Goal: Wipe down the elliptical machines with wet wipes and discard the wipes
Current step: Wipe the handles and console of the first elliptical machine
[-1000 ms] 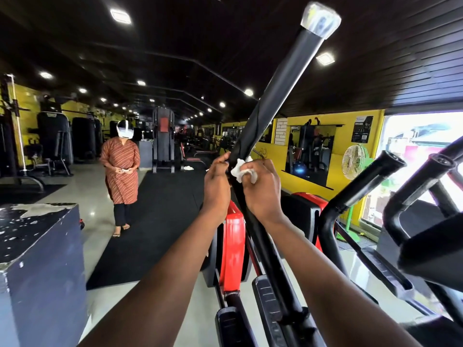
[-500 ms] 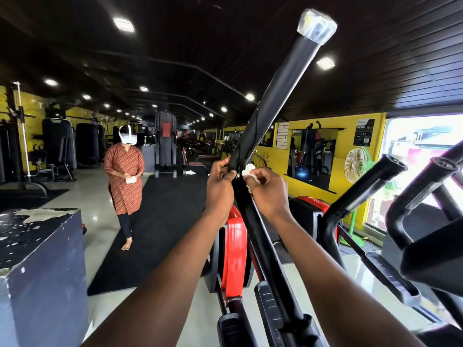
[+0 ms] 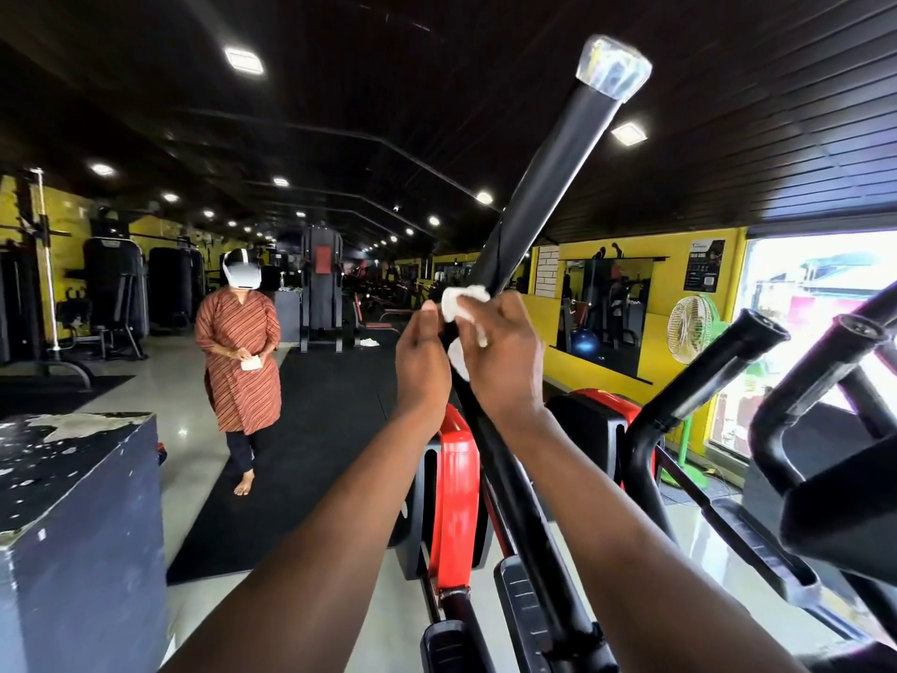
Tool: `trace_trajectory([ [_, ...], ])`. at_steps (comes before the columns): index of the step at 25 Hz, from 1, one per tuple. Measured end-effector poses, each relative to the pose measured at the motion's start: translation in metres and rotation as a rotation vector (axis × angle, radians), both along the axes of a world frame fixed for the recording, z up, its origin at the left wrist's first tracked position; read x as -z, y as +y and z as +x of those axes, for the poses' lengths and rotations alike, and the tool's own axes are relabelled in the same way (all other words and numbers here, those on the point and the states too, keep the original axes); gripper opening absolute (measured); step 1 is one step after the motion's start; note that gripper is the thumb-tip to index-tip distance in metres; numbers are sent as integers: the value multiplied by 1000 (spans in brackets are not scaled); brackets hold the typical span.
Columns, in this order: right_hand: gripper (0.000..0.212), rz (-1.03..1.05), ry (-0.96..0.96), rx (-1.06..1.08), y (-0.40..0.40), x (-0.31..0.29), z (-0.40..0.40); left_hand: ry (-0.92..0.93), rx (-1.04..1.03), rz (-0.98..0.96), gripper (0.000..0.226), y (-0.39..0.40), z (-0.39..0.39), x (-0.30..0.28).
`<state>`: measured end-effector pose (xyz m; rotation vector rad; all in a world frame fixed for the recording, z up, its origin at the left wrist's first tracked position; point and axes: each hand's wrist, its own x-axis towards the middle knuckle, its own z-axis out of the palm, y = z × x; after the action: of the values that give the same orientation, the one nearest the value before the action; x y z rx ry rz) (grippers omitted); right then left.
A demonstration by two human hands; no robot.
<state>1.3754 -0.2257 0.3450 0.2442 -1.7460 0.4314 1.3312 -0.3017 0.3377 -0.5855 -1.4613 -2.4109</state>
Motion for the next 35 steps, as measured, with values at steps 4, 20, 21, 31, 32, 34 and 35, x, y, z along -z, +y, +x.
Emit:
trace_trajectory([
  [4,26,142,-160,48,2,6,1,83,19,11,36,-7,4,-8],
  [20,14,110,-24,14,9,-18,15,206,46,-186,65,1,24,-51],
  [21,16,183,-47,25,9,-10,16,224,64,-233,66,1,25,-53],
  [31,35,283,156,64,21,-24,14,214,175,-337,70,-8,25,-65],
  [32,32,229,210,34,23,-32,17,227,162,-353,69,-9,27,-66],
  [34,31,79,388,10,23,-63,26,266,104,-347,65,-7,33,-79],
  [35,32,54,425,13,21,-75,30,284,74,-321,63,-5,35,-88],
])
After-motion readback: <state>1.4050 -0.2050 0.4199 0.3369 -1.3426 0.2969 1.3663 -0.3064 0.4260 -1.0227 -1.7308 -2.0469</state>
